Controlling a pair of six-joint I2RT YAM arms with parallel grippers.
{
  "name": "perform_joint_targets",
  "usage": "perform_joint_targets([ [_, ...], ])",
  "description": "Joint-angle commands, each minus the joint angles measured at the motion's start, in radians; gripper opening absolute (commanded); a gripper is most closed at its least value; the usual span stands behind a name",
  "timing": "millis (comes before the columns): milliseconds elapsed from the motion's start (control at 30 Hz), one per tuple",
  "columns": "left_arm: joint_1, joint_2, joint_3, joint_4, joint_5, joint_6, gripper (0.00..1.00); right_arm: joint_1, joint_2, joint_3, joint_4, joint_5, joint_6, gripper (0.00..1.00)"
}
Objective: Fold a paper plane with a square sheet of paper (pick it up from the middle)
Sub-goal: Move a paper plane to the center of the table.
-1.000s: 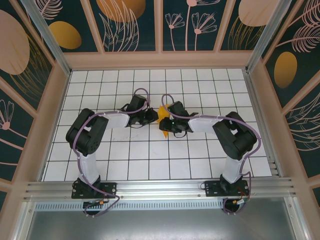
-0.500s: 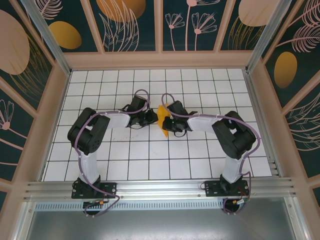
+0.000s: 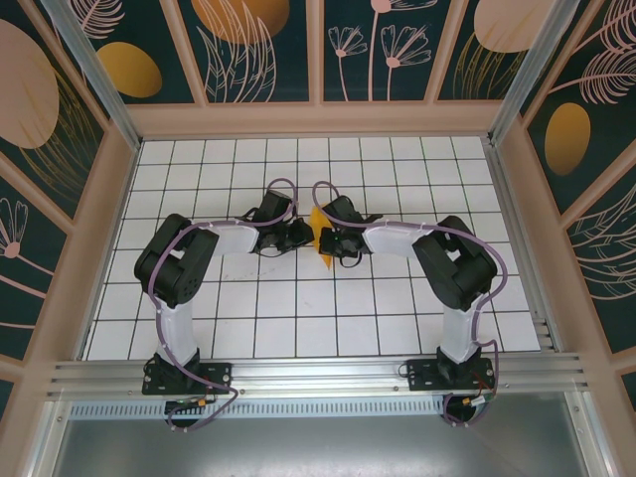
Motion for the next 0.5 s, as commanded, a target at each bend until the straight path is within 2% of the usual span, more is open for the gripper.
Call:
perform_joint_targets([
  [0, 0.011, -0.060, 0.026, -0.051, -0.059, 0.036, 0.20, 0.010, 0.009, 0.021, -0.086, 0.073, -0.020, 0.04],
  [133, 0.041, -0.127, -0.004, -0.070, -0.148, 0.029, 0.27, 0.007, -0.034, 0.052, -0.146, 0.170, -0.061, 0.02],
  [333, 0.073, -0.191, -0.081, -0.096, -0.303, 0.007, 0.44, -0.001, -0.014, 0.085, -0.174, 0.236, -0.115, 0.02],
  [467, 0.075, -0.199, -0.114, -0.097, -0.343, -0.007, 0.52, -0.001, 0.011, 0.110, -0.179, 0.272, -0.136, 0.02],
])
